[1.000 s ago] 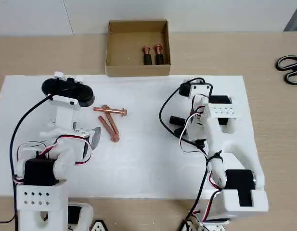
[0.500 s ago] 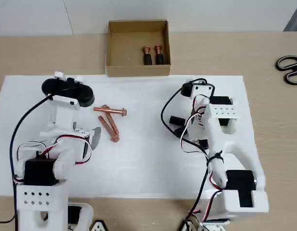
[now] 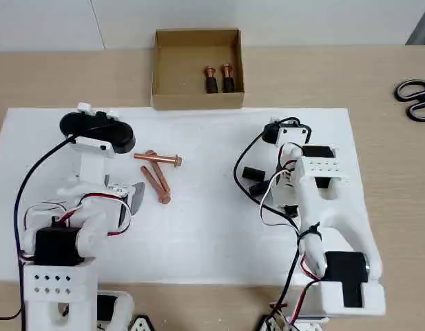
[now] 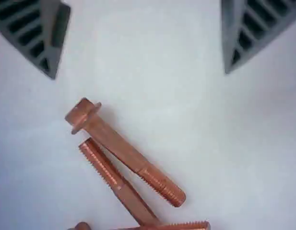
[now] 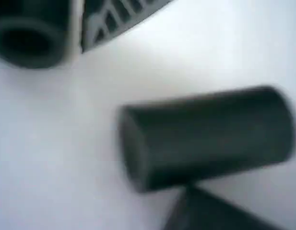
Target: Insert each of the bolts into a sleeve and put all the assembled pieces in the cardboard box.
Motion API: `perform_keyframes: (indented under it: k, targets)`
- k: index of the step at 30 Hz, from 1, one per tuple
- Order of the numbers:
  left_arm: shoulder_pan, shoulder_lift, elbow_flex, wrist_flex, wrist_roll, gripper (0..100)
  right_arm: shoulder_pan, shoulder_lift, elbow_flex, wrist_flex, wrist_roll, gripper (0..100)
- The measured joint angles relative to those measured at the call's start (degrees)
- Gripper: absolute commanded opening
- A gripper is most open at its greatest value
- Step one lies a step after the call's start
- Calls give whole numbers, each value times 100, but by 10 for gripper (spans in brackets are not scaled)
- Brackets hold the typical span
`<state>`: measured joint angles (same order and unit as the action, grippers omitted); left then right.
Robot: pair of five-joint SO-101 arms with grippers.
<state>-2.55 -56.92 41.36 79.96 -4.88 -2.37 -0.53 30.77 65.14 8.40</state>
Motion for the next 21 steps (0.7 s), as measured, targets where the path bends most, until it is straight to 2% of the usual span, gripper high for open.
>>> perform_keyframes:
  k: [7, 14, 21]
  targets:
    - [0, 0, 0, 79, 0, 210, 0, -18, -97, 70, 0, 5]
    - [0, 149, -53, 440, 0, 209, -9, 9, -1284, 1345, 0, 5]
    - [0, 1371, -1020, 642, 211, 187, -26, 9, -2356, 2233, 0, 5]
